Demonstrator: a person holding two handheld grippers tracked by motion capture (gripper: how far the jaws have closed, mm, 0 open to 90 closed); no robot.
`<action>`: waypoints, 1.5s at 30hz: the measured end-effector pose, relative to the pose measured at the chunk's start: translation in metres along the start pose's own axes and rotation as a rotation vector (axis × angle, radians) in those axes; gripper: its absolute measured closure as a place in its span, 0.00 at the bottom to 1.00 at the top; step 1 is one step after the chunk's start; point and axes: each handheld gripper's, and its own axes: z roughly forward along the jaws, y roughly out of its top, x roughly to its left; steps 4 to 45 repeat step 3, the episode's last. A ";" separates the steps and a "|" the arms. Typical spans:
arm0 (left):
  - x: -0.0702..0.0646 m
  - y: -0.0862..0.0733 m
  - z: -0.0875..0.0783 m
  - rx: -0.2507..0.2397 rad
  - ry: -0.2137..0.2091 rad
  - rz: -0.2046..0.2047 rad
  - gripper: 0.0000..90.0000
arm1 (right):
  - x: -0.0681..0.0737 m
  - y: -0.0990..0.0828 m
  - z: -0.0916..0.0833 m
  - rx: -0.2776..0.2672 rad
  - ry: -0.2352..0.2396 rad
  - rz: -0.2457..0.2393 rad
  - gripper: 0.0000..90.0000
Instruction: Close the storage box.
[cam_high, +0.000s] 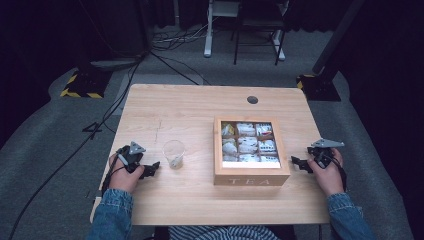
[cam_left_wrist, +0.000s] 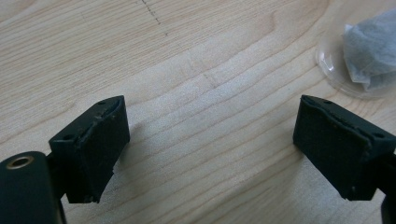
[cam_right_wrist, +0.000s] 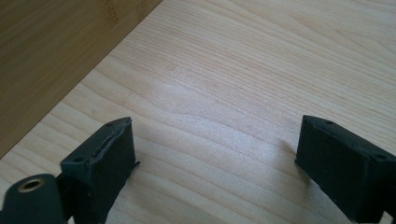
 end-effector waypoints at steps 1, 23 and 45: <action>0.000 0.000 0.000 0.000 0.000 0.000 0.12 | 0.000 0.000 0.000 0.000 0.000 0.000 0.13; 0.000 0.000 0.000 0.001 0.000 -0.001 0.12 | 0.000 0.000 0.000 0.000 0.000 0.000 0.13; 0.000 0.000 0.000 0.001 0.000 -0.001 0.12 | 0.000 0.000 0.000 0.000 0.000 0.000 0.13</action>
